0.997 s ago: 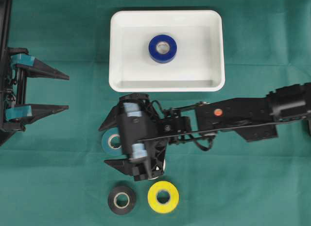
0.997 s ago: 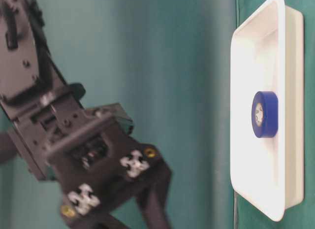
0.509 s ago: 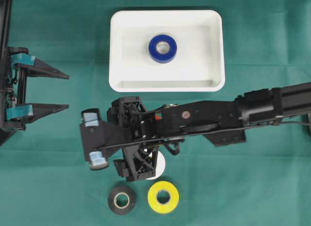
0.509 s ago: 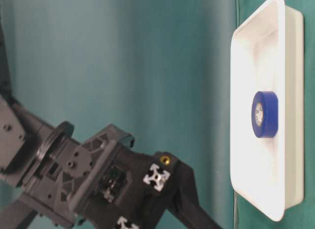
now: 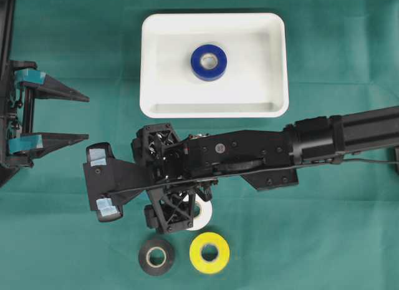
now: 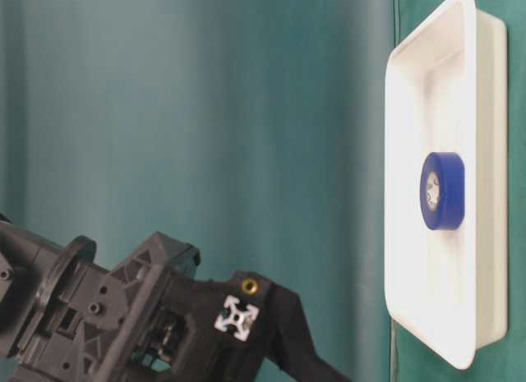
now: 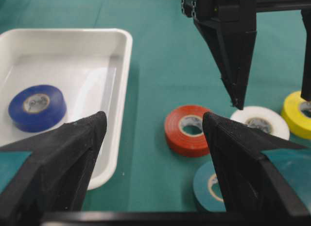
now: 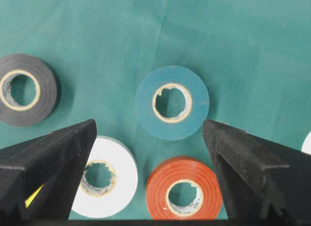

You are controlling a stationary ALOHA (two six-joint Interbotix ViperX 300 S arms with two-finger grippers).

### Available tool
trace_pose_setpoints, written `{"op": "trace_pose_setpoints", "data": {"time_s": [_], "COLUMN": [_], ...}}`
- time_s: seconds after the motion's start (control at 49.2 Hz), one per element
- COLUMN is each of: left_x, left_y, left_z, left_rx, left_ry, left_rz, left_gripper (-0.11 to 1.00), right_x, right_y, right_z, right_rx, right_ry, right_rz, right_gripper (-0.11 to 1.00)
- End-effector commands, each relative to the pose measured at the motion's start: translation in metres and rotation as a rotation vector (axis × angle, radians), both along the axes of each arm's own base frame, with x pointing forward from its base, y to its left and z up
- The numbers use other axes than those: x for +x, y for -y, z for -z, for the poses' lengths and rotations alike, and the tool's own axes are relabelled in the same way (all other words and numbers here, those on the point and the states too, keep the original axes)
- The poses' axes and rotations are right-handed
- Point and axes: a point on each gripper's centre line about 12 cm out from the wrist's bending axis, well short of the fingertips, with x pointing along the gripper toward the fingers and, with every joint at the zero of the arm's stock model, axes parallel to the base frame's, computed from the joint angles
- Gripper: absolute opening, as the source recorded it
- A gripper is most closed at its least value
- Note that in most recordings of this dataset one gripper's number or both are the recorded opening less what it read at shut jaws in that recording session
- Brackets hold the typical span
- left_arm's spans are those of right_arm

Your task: Pick up the tape from a random location and place it into the white case.

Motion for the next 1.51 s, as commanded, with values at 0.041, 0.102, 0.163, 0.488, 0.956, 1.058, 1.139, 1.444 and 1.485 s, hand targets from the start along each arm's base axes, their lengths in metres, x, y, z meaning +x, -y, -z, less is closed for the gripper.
{"op": "trace_pose_setpoints", "data": {"time_s": [0.041,0.102,0.163,0.488,0.956,1.058,1.139,1.444,1.485], "left_x": [0.002,0.002,0.002,0.002,0.002,0.002,0.002,0.002,0.002], "left_y": [0.0,0.0,0.0,-0.001,0.0,0.0,0.0,0.0,0.0], "left_z": [-0.004,-0.004,-0.004,-0.002,-0.004,-0.002,-0.002,-0.002,-0.002], "left_rx": [-0.001,-0.001,-0.001,-0.001,-0.001,-0.003,-0.003,-0.003,-0.003], "left_ry": [0.008,0.008,0.008,0.005,0.008,0.005,0.005,0.002,0.0], "left_rz": [-0.002,-0.002,-0.002,-0.003,-0.002,-0.002,-0.002,-0.002,-0.002], "left_gripper": [0.8,0.8,0.8,0.8,0.8,0.8,0.8,0.8,0.8], "right_x": [0.0,0.0,0.0,0.0,0.0,0.0,-0.001,0.003,0.004], "right_y": [-0.002,-0.003,-0.002,-0.003,-0.004,-0.004,-0.004,-0.007,-0.008], "right_z": [-0.02,-0.02,-0.02,-0.02,-0.019,-0.019,-0.018,-0.001,0.002], "right_rx": [0.007,0.007,0.008,0.008,0.01,0.01,0.01,0.007,0.007], "right_ry": [0.049,0.049,0.048,0.048,0.045,0.045,0.042,0.014,0.014], "right_rz": [-0.003,-0.005,-0.003,-0.005,-0.004,-0.002,-0.001,-0.003,-0.004], "right_gripper": [0.92,0.92,0.92,0.92,0.92,0.92,0.92,0.92,0.92]}}
